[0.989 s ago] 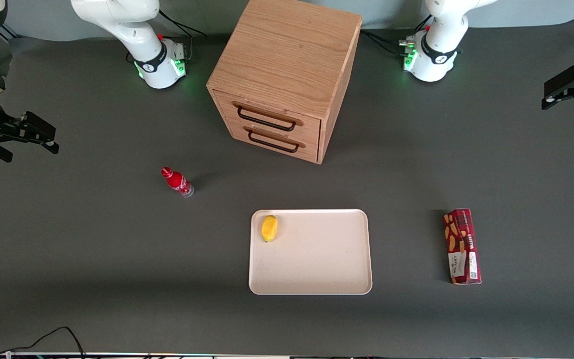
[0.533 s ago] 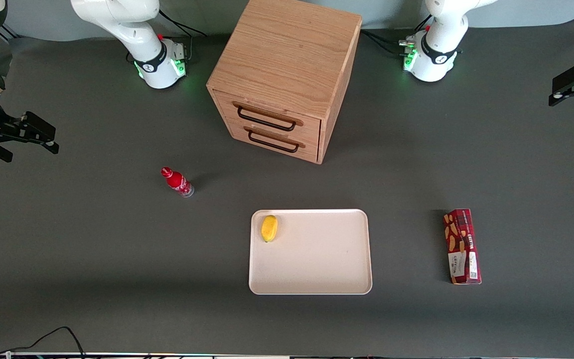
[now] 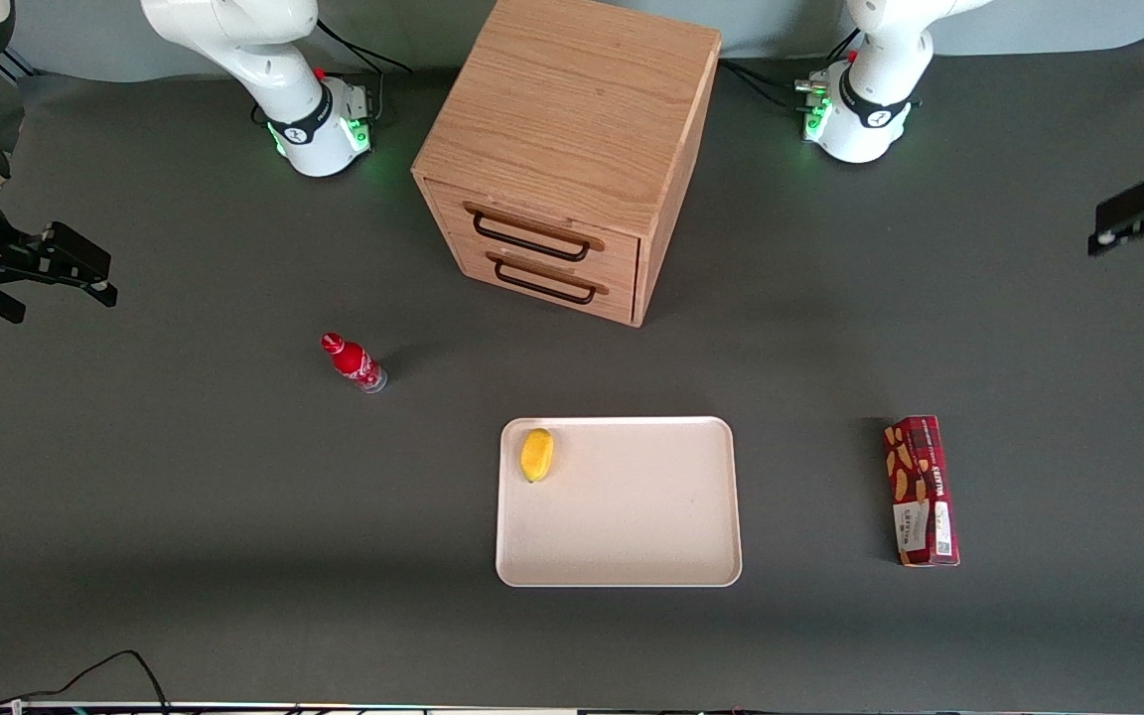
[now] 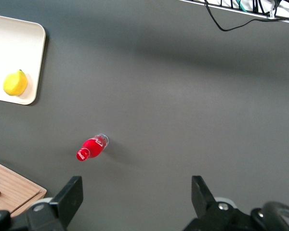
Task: Place red cookie box on tray
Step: 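Lower the open left gripper over the red cookie box, then close the left gripper on the red cookie box and lift it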
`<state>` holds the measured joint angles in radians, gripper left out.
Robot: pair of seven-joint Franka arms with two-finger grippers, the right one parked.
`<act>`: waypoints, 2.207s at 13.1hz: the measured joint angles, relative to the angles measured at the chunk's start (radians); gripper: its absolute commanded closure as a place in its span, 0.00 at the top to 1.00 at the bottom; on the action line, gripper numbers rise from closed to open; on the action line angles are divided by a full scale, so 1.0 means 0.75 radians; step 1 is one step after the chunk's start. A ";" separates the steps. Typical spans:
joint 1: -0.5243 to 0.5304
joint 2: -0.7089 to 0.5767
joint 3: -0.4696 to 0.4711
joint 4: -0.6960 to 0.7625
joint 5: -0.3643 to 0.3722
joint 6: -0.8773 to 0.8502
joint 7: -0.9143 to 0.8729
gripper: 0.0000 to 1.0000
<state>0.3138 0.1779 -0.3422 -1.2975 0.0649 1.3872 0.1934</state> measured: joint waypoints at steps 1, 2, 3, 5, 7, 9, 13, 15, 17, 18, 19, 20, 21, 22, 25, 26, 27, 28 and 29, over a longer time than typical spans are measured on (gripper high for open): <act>-0.001 0.067 0.000 -0.009 0.004 0.095 -0.005 1.00; -0.002 0.143 0.000 -0.013 0.010 0.195 -0.009 1.00; -0.004 0.223 0.000 -0.015 0.023 0.294 -0.010 1.00; -0.014 0.369 0.000 -0.019 0.060 0.474 -0.014 1.00; -0.044 0.499 0.000 -0.023 0.103 0.652 -0.063 1.00; -0.082 0.612 -0.001 -0.031 0.151 0.804 -0.132 1.00; -0.109 0.755 0.004 -0.066 0.218 0.987 -0.162 1.00; -0.109 0.798 0.023 -0.132 0.279 1.076 -0.192 1.00; -0.108 0.827 0.036 -0.168 0.310 1.105 -0.210 0.29; -0.107 0.829 0.038 -0.177 0.313 1.105 -0.230 0.00; -0.105 0.828 0.039 -0.181 0.314 1.105 -0.255 0.00; -0.104 0.828 0.039 -0.181 0.315 1.105 -0.268 0.00; -0.104 0.828 0.039 -0.182 0.315 1.105 -0.276 0.00; -0.104 0.828 0.038 -0.182 0.315 1.105 -0.281 0.00; -0.106 0.823 0.036 -0.178 0.316 1.105 -0.298 0.00; -0.107 0.814 0.033 -0.174 0.317 1.103 -0.309 0.00; -0.107 0.798 0.029 -0.163 0.317 1.090 -0.316 0.00; -0.111 0.771 0.023 -0.141 0.316 1.043 -0.320 0.00; -0.121 0.729 0.015 -0.107 0.312 0.960 -0.325 0.00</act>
<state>0.2230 0.7245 -0.3310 -1.3778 0.2988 2.1069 -0.0504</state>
